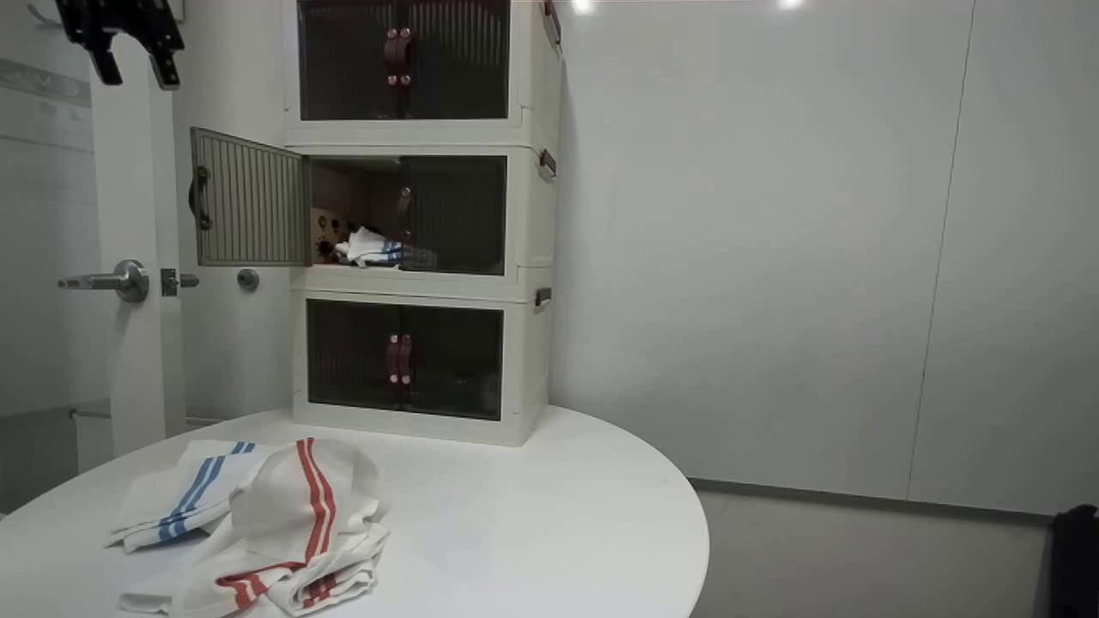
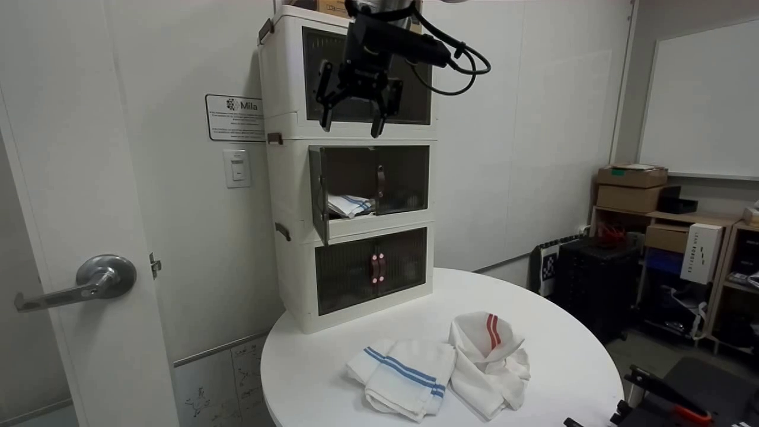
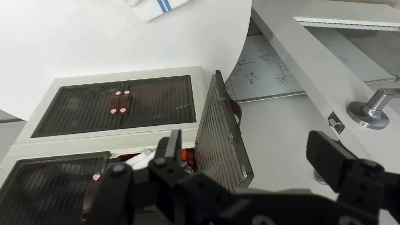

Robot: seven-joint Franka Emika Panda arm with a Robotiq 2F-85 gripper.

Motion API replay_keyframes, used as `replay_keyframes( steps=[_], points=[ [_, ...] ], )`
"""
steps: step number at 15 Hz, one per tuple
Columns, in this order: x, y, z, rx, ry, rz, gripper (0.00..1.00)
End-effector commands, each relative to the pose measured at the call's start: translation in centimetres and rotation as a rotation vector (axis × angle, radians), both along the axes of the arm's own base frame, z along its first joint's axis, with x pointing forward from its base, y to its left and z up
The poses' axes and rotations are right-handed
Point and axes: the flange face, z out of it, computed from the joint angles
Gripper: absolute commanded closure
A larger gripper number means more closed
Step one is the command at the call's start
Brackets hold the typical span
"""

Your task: Place one towel inside the middle shelf

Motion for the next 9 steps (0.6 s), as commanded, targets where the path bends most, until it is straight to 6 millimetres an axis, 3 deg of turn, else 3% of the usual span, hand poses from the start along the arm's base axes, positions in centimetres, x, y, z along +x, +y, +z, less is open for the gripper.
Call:
replay_keyframes(
  steps=[1,9],
  points=[
    [3.5,1.7,1.1,0.007,0.044,0.011,0.0],
    [10.6,3.9,-1.0,-0.047,0.067,-0.081,0.0]
  ],
)
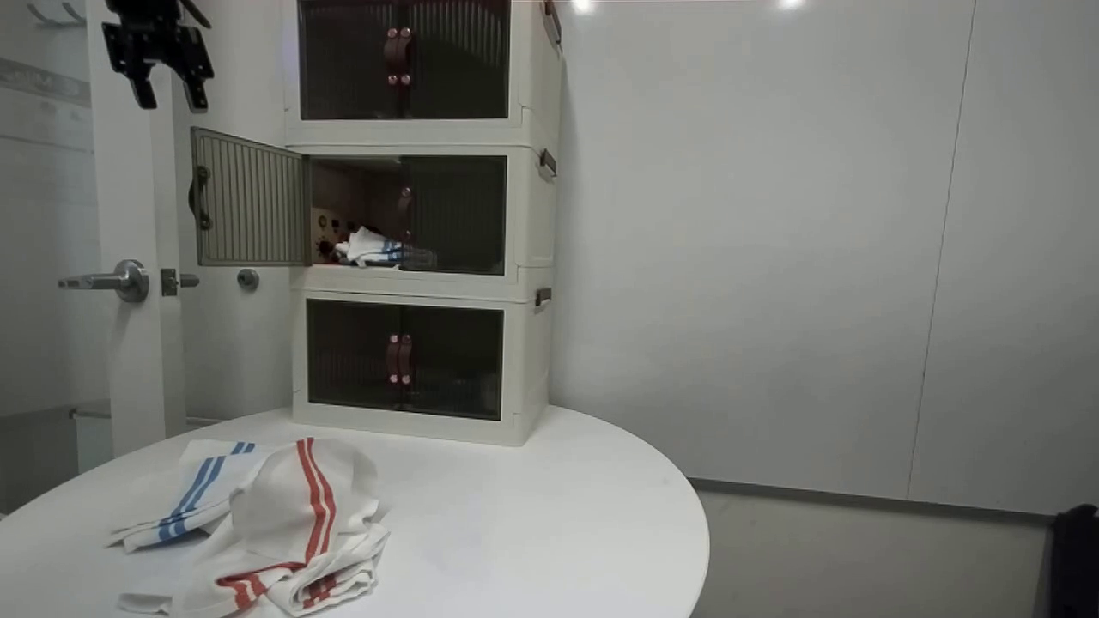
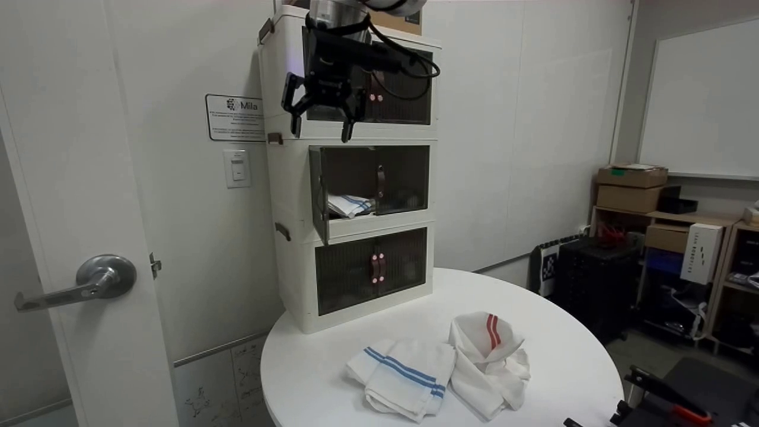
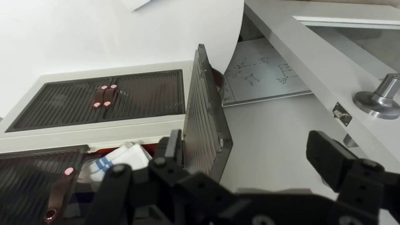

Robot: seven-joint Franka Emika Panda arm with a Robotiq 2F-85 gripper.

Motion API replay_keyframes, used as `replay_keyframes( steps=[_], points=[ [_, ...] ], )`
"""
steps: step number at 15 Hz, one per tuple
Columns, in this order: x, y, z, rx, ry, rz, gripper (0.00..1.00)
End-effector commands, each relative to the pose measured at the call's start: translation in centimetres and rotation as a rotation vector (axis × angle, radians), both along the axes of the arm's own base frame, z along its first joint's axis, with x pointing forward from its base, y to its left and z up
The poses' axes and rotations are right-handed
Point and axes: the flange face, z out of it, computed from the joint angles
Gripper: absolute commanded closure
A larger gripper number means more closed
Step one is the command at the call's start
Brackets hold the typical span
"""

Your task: Place one towel inside the middle shelf

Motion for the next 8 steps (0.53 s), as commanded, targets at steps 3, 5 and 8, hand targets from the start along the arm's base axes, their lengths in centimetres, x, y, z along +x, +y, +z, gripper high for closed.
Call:
replay_keyframes(
  steps=[3,5,8],
  points=[
    [4.7,1.6,-2.0,-0.09,0.015,-0.099,0.0],
    [5.0,2.1,-2.5,-0.102,0.062,-0.091,0.0],
    [3.5,2.8,-0.8,-0.08,0.116,0.037,0.0]
  ],
)
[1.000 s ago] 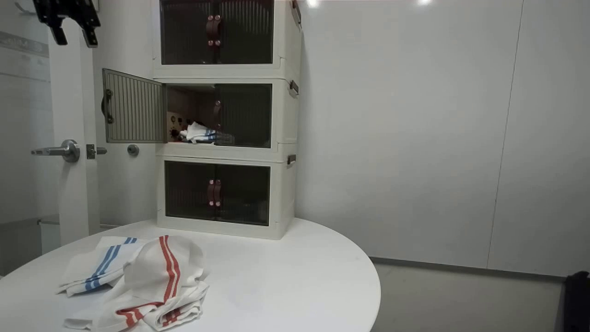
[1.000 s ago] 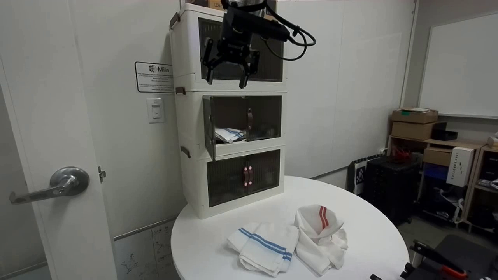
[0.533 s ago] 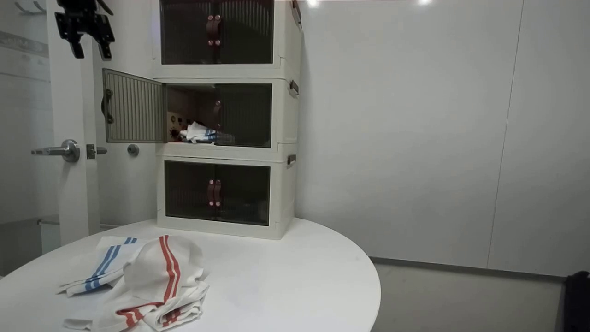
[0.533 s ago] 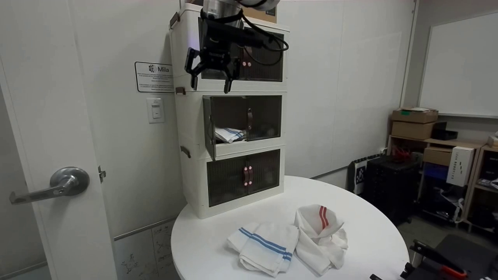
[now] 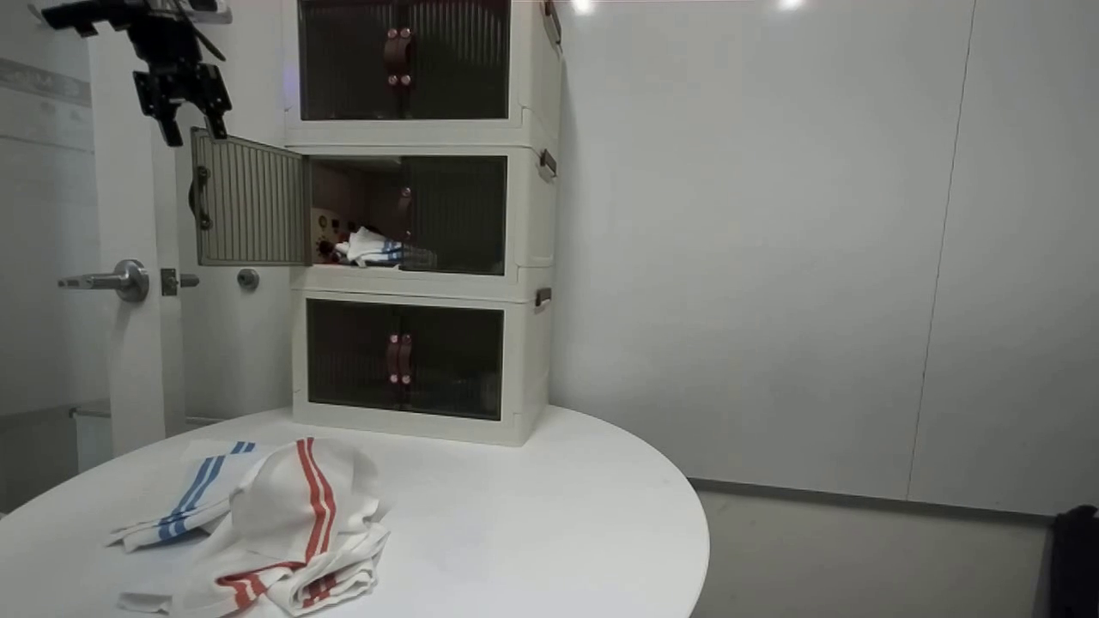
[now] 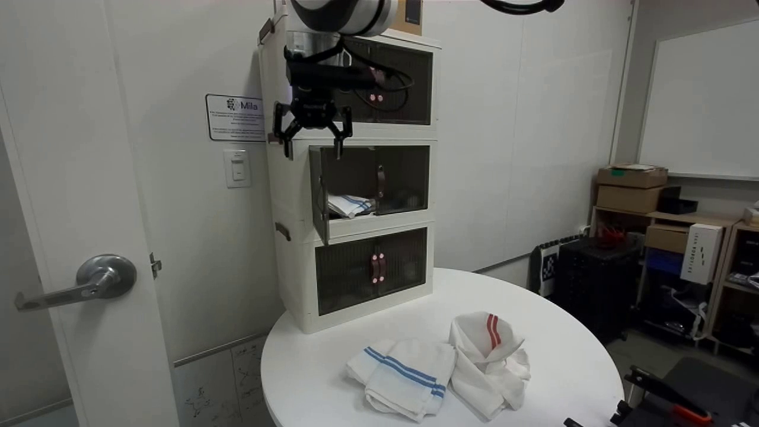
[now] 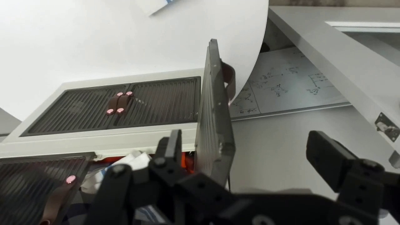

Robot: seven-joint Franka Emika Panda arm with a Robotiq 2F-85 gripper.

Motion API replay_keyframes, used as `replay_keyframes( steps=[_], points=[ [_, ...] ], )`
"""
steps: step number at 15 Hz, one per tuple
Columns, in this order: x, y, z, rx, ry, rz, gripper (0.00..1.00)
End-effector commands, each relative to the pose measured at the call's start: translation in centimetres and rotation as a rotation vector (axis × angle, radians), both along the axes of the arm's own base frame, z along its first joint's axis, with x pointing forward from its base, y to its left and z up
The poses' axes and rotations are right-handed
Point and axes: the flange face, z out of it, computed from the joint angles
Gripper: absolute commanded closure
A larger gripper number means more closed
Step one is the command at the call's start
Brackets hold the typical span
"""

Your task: Place one towel inside the middle shelf

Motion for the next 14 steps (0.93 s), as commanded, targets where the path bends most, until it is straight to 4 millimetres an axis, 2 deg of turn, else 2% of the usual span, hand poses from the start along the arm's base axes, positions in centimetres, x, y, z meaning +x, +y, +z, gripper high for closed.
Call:
replay_keyframes(
  steps=[1,3,7,10,13,14],
  points=[
    [-1.8,0.7,3.4,0.019,0.066,0.11,0.0],
    [-4.2,0.0,5.0,-0.027,0.143,0.133,0.0],
    [-10.1,-3.0,6.3,-0.132,0.33,0.183,0.0],
    [-15.0,-5.9,5.2,-0.228,0.44,0.268,0.0],
    [-17.6,-8.6,3.6,-0.284,0.451,0.333,0.0],
    [-18.3,-9.8,3.1,-0.291,0.44,0.307,0.0]
  ],
)
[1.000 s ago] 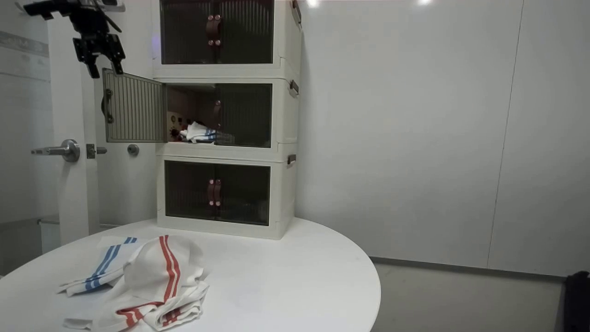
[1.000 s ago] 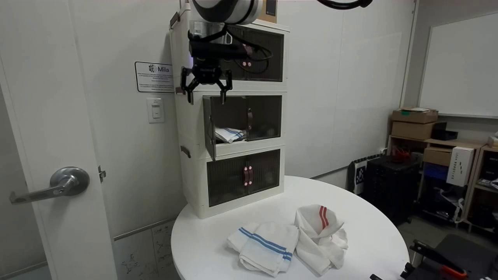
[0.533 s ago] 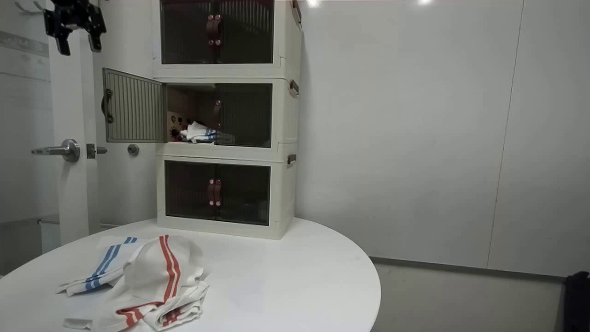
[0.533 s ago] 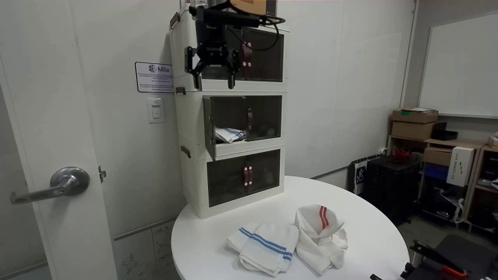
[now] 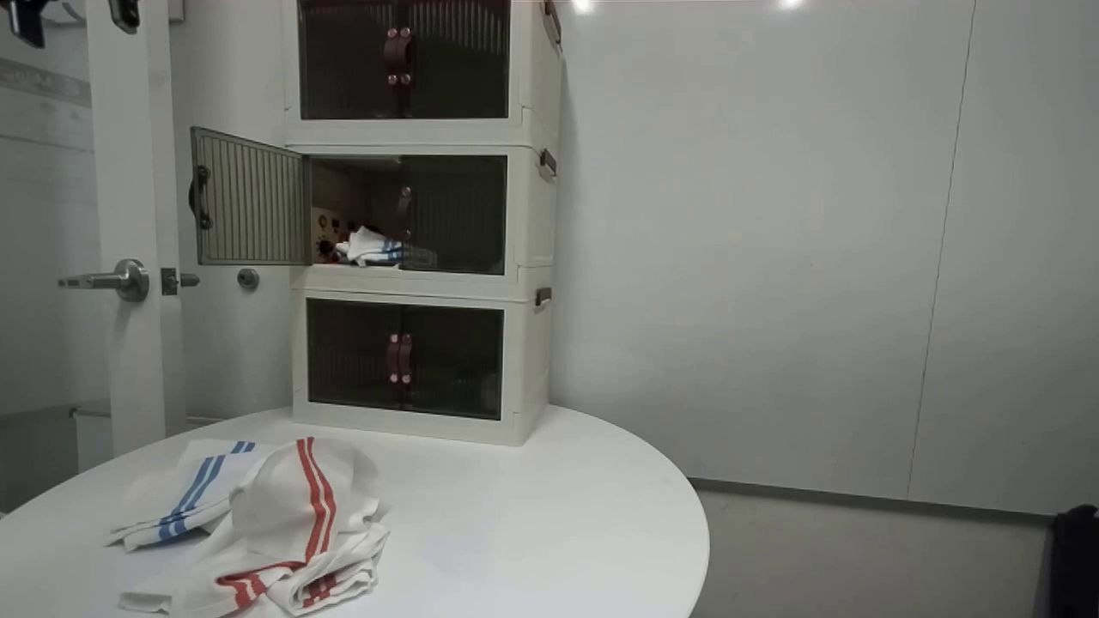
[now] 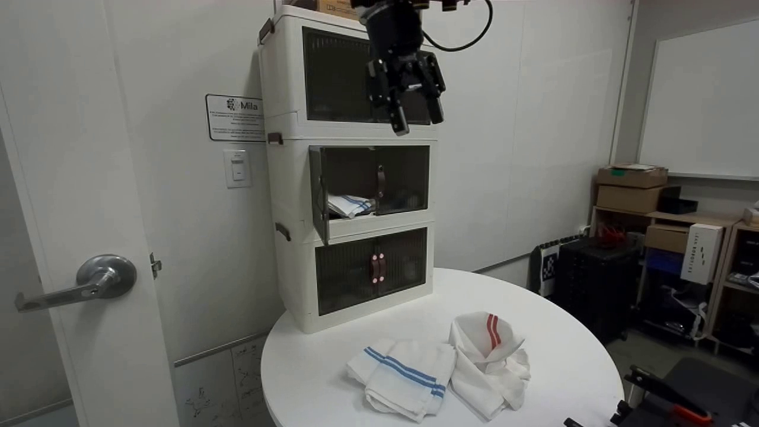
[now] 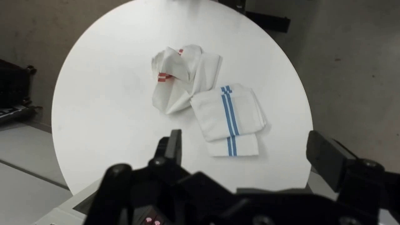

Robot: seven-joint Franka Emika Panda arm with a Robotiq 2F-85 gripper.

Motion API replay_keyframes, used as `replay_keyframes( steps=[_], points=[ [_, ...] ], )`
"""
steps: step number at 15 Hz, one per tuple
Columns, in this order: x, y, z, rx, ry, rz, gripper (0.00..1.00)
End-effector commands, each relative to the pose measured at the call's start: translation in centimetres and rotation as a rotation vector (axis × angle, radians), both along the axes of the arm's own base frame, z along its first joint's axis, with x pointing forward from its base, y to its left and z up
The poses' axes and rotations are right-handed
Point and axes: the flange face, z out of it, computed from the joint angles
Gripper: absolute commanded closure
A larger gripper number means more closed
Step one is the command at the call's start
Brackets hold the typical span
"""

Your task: Place one towel inside the middle shelf

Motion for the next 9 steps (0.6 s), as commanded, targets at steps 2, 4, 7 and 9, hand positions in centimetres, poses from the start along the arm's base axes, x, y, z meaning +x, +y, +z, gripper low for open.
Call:
replay_keyframes(
  steps=[2,4,7,9],
  points=[
    [-4.3,-5.5,-2.5,-0.016,-0.063,-0.026,0.0],
    [-5.2,-8.1,-3.4,0.047,-0.141,-0.113,0.0],
    [-6.9,-12.6,-5.3,0.113,-0.226,-0.171,0.0],
    [-8.2,-15.7,-6.7,0.14,-0.286,-0.169,0.0]
  ],
)
